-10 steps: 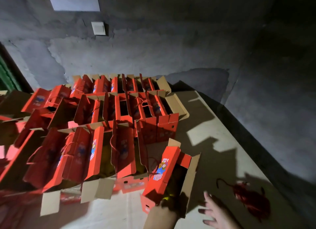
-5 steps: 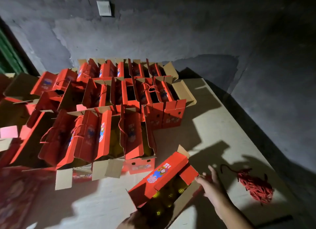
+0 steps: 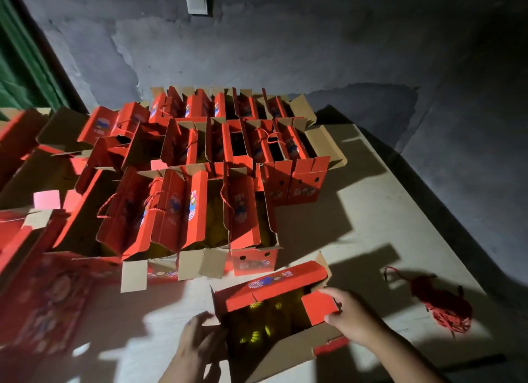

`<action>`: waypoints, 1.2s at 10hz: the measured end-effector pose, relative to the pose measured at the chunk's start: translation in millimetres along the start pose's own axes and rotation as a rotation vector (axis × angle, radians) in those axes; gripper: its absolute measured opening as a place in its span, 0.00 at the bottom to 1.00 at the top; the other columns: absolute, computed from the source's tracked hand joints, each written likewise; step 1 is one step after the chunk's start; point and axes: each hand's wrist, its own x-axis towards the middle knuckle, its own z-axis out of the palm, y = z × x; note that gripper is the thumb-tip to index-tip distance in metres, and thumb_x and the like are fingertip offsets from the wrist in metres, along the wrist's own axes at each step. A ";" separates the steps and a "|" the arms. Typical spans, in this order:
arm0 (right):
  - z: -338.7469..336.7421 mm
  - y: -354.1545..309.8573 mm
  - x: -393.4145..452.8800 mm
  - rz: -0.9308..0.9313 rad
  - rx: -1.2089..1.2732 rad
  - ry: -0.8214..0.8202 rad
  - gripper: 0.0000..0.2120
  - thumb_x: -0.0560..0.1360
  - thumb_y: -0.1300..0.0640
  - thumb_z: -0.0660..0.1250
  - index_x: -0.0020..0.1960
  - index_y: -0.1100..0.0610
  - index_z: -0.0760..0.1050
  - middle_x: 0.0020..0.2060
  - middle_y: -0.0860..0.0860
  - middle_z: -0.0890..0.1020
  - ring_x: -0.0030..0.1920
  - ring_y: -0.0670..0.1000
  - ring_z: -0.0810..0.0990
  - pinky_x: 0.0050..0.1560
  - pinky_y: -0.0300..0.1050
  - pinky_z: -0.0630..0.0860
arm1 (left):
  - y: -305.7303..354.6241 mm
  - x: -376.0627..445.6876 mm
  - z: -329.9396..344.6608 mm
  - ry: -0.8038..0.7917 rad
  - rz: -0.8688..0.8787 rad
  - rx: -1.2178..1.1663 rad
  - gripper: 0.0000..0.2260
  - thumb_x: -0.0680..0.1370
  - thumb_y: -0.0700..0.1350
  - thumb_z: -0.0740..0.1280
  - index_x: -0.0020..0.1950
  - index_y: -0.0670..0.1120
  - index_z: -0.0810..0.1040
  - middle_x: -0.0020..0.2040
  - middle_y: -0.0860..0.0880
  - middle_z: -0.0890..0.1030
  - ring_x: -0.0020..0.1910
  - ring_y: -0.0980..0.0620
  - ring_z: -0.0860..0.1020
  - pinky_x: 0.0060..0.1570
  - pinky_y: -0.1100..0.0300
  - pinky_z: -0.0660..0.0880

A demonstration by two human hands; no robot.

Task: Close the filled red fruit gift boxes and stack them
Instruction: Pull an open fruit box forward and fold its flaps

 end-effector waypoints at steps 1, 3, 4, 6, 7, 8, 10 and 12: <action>-5.8 -2.5 -1.0 -0.028 -0.053 -0.073 0.37 0.73 0.64 0.71 0.74 0.34 0.70 0.45 0.38 0.83 0.43 0.36 0.82 0.42 0.31 0.77 | 6.2 -4.0 13.2 0.202 0.083 0.180 0.34 0.74 0.37 0.74 0.79 0.52 0.70 0.81 0.46 0.59 0.77 0.48 0.65 0.73 0.58 0.70; 3.5 -7.0 -12.0 -0.040 -0.122 -0.082 0.44 0.76 0.51 0.74 0.78 0.27 0.51 0.41 0.41 0.79 0.39 0.40 0.81 0.35 0.33 0.76 | 13.8 7.5 16.3 0.262 0.007 0.023 0.37 0.79 0.30 0.68 0.81 0.54 0.59 0.77 0.46 0.69 0.74 0.46 0.72 0.73 0.50 0.73; 3.7 -12.8 -12.5 -0.064 -0.157 -0.007 0.41 0.79 0.45 0.71 0.80 0.26 0.47 0.62 0.44 0.79 0.52 0.45 0.83 0.48 0.40 0.82 | 13.6 7.3 11.4 0.245 0.055 0.013 0.39 0.80 0.33 0.69 0.83 0.60 0.57 0.72 0.50 0.72 0.66 0.50 0.77 0.67 0.53 0.78; 8.8 -24.0 1.8 -0.138 -0.184 0.098 0.48 0.81 0.54 0.71 0.80 0.26 0.39 0.60 0.45 0.78 0.31 0.41 0.75 0.26 0.31 0.70 | 12.8 35.0 11.4 0.181 -0.076 0.191 0.38 0.80 0.39 0.72 0.85 0.56 0.57 0.79 0.47 0.66 0.71 0.45 0.75 0.67 0.54 0.77; 10.8 -19.4 5.6 -0.121 -0.262 0.191 0.44 0.81 0.64 0.67 0.84 0.35 0.47 0.55 0.46 0.82 0.33 0.39 0.72 0.27 0.31 0.67 | 25.4 40.9 16.8 0.264 -0.189 0.100 0.20 0.84 0.41 0.65 0.76 0.54 0.71 0.65 0.46 0.82 0.57 0.45 0.83 0.53 0.51 0.84; 10.6 -7.0 10.3 -0.131 -0.183 0.241 0.43 0.78 0.72 0.62 0.84 0.41 0.57 0.63 0.49 0.83 0.44 0.42 0.82 0.32 0.27 0.70 | 34.8 39.4 23.1 0.317 -0.224 0.001 0.21 0.81 0.35 0.67 0.73 0.50 0.75 0.64 0.46 0.84 0.59 0.44 0.84 0.51 0.43 0.85; -21.6 32.8 25.9 -0.155 -0.133 0.319 0.40 0.77 0.70 0.62 0.83 0.43 0.61 0.59 0.55 0.85 0.54 0.53 0.85 0.50 0.39 0.80 | 79.9 48.5 55.2 0.400 -0.246 0.087 0.19 0.80 0.31 0.65 0.66 0.49 0.81 0.61 0.49 0.85 0.52 0.47 0.85 0.46 0.50 0.85; -92.6 76.4 53.5 -0.174 -0.135 0.362 0.38 0.78 0.71 0.64 0.83 0.48 0.61 0.65 0.56 0.83 0.61 0.54 0.84 0.56 0.41 0.80 | 134.2 102.6 93.5 0.369 -0.216 0.036 0.20 0.81 0.32 0.66 0.68 0.50 0.80 0.65 0.51 0.84 0.57 0.50 0.85 0.46 0.56 0.85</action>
